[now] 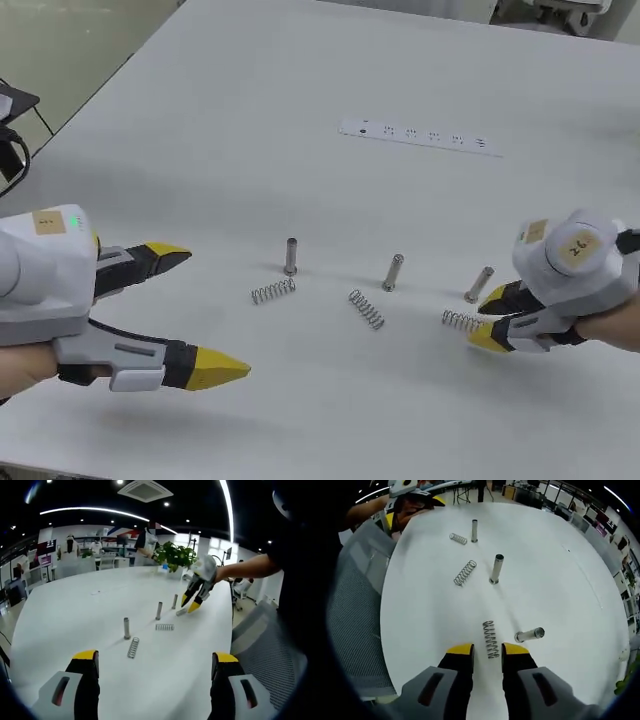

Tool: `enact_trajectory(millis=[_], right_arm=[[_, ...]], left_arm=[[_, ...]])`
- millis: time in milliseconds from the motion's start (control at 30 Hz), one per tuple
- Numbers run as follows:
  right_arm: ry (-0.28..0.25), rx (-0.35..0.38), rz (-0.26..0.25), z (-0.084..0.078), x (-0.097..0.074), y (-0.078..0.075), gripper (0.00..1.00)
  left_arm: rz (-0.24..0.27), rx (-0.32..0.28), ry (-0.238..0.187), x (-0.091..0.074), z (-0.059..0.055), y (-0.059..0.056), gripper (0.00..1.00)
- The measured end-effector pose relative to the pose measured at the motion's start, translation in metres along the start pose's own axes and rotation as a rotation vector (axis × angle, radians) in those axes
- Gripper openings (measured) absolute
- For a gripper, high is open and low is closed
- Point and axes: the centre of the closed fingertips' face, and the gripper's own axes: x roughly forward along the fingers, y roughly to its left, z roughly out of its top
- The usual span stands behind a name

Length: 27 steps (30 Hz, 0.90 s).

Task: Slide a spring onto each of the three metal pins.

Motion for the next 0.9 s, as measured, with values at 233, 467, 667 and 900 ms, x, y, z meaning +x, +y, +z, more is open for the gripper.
enact_trajectory(millis=[233, 467, 667, 900], right_arm=[[0.018, 0.026, 0.038, -0.004, 0.007, 0.001, 0.13], [0.047, -0.013, 0.041, -0.010, 0.010, 0.000, 0.09], [0.045, -0.056, 0.045, -0.010, 0.007, 0.001, 0.08], [0.013, -0.090, 0.059, 0.005, -0.008, 0.013, 0.08]], left_arm=[[-0.004, -0.003, 0.004, 0.001, -0.004, -0.001, 0.90], [-0.003, -0.005, 0.006, 0.000, -0.005, 0.000, 0.90], [-0.006, 0.000, 0.006, 0.002, -0.003, -0.002, 0.90], [-0.029, 0.011, -0.002, 0.007, 0.002, -0.009, 0.88]])
